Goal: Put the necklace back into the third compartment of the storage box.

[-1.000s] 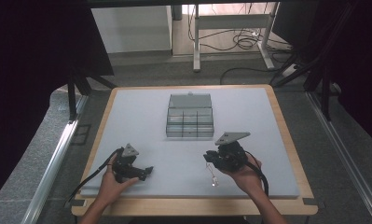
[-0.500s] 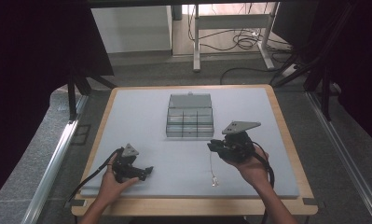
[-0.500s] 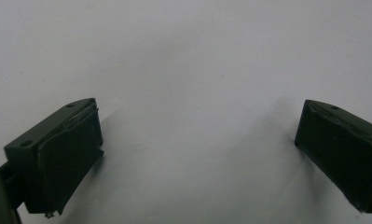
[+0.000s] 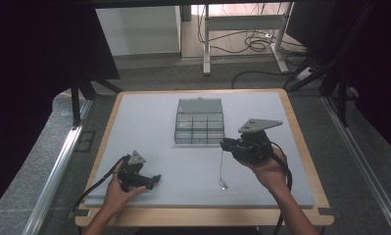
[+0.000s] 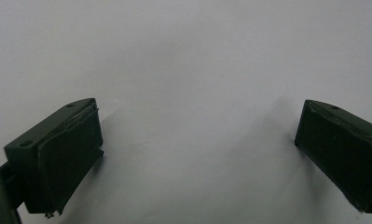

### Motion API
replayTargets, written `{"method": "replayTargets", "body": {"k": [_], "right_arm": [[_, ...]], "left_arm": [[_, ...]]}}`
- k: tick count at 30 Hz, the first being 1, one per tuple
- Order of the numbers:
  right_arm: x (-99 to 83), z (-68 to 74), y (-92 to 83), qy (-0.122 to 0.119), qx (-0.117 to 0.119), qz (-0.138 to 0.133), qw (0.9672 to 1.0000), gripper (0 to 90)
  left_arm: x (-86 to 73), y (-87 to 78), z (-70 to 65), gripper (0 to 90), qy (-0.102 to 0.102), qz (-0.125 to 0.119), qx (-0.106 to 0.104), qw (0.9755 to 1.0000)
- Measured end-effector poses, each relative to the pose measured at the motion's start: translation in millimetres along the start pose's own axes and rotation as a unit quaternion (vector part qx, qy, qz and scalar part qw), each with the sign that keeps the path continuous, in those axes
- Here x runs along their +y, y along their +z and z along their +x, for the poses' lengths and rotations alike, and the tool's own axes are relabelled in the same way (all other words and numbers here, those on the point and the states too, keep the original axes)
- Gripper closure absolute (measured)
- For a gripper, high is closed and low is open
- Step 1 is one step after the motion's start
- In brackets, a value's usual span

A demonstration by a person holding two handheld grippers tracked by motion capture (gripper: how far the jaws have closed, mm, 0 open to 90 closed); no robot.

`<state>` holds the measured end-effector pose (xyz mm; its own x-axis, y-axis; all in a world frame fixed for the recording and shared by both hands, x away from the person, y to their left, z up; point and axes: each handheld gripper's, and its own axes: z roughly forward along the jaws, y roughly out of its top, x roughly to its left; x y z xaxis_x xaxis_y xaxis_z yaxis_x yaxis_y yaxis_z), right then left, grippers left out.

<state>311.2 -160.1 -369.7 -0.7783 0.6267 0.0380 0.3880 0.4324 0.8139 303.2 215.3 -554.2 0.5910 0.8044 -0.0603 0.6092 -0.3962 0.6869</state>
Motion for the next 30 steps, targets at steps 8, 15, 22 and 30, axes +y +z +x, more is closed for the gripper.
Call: {"method": "replayTargets", "body": {"k": [8,15,22,30], "right_arm": [[10.0,-5.5,-5.8,0.005,-0.004,-0.007,1.0000,78.3],[24.9,-8.0,-11.9,0.006,-0.009,-0.020,0.9997,78.3],[35.0,-10.5,-13.6,0.009,-0.013,-0.030,0.9994,78.3],[47.7,-15.2,-15.6,0.014,-0.017,-0.041,0.9989,78.3]], "left_arm": [[0.1,-0.2,0.3,0.4,0.002,0.002,-0.001,1.0000],[0.0,0.0,0.0,0.4,0.000,0.000,0.000,1.0000],[0.1,-0.2,0.2,0.4,0.001,0.002,-0.001,1.0000],[0.1,-0.3,0.2,0.4,0.001,0.002,0.000,1.0000]]}}
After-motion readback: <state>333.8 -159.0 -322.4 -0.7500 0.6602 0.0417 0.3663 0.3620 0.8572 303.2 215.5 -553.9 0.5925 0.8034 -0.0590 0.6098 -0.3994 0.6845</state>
